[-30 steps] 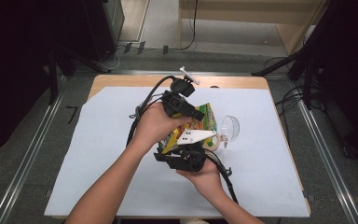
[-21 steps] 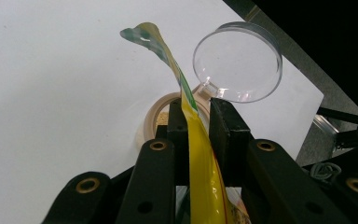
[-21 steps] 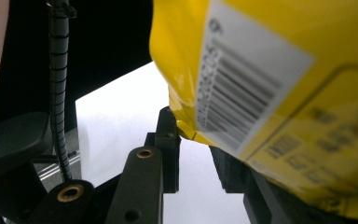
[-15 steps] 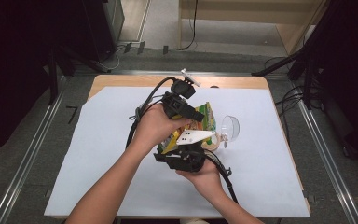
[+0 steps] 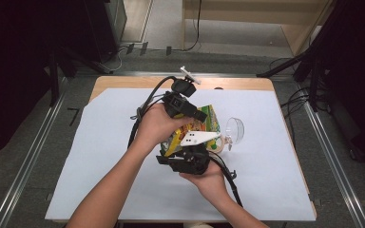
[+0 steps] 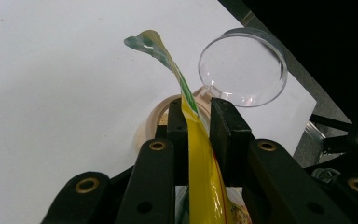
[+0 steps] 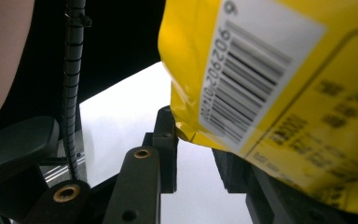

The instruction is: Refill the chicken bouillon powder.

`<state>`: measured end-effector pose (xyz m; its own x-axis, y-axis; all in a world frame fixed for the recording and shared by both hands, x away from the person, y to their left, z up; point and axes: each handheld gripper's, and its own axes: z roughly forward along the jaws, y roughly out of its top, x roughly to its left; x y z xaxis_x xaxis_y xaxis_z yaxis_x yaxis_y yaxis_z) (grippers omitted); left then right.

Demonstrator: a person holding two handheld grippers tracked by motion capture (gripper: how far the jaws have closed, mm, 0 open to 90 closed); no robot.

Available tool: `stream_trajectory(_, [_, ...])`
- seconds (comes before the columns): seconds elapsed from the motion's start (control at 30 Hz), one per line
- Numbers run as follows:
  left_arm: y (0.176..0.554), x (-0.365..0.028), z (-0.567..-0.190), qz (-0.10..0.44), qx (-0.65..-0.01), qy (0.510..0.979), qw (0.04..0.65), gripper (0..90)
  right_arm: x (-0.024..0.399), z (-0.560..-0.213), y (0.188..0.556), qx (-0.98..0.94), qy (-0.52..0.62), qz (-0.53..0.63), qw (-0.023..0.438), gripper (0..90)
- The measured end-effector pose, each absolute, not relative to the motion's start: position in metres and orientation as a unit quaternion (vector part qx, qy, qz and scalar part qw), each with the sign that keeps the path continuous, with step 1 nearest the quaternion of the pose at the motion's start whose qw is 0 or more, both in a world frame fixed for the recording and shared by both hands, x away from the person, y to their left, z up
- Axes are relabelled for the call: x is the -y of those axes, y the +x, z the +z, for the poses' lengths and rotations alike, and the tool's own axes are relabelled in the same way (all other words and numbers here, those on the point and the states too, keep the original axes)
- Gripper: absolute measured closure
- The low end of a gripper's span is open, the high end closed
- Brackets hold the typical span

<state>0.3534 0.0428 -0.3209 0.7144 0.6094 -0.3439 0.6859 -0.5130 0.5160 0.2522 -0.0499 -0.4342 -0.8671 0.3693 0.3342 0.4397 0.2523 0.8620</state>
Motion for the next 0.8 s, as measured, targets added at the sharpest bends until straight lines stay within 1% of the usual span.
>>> stream_trajectory(0.2, [0.352, -0.042, -0.319, -0.056, -0.374, 0.866, 0.326, 78.3, 0.05, -0.435, 0.252, 0.789, -0.258, -0.557, 0.029, 73.2])
stream_trajectory(0.27, [0.35, -0.041, -0.317, -0.047, -0.37, 0.869, 0.324, 78.2, 0.05, -0.435, 0.252, 0.786, -0.259, -0.561, 0.026, 71.7])
stream_trajectory(0.33, [0.347, -0.04, -0.316, -0.039, -0.367, 0.873, 0.319, 78.2, 0.051, -0.436, 0.253, 0.774, -0.27, -0.57, 0.046, 71.7])
stream_trajectory(0.37, [0.346, -0.039, -0.316, -0.035, -0.366, 0.874, 0.317, 78.2, 0.051, -0.436, 0.253, 0.772, -0.271, -0.572, 0.049, 71.6])
stream_trajectory(0.53, [0.342, -0.039, -0.314, -0.028, -0.363, 0.877, 0.314, 78.7, 0.049, -0.437, 0.252, 0.776, -0.267, -0.57, 0.033, 70.9])
stream_trajectory(0.8, [0.34, -0.037, -0.314, -0.021, -0.367, 0.877, 0.309, 82.0, 0.049, -0.438, 0.252, 0.777, -0.272, -0.567, 0.028, 68.9])
